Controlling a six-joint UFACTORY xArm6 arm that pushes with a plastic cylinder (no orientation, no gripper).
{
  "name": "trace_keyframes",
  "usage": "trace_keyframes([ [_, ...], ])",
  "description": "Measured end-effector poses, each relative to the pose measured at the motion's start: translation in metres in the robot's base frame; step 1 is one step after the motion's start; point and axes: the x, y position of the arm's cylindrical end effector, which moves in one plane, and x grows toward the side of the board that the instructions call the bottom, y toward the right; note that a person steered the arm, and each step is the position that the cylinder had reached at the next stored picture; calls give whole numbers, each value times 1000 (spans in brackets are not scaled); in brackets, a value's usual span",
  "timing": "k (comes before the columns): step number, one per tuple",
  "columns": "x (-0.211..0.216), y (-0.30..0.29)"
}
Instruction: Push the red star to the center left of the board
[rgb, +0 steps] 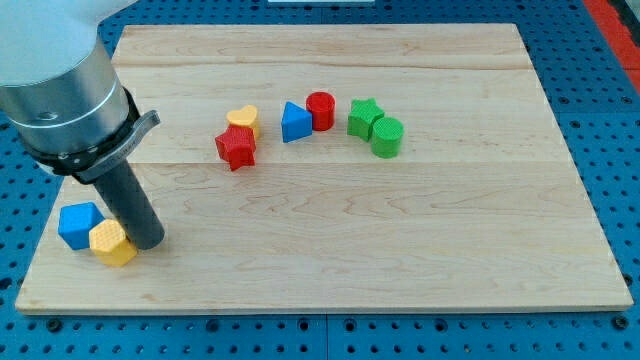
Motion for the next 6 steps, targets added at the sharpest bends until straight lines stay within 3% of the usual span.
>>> trace_keyframes([
  [1,-27,72],
  [3,-104,139],
  [4,-119,135],
  [6,-122,70],
])
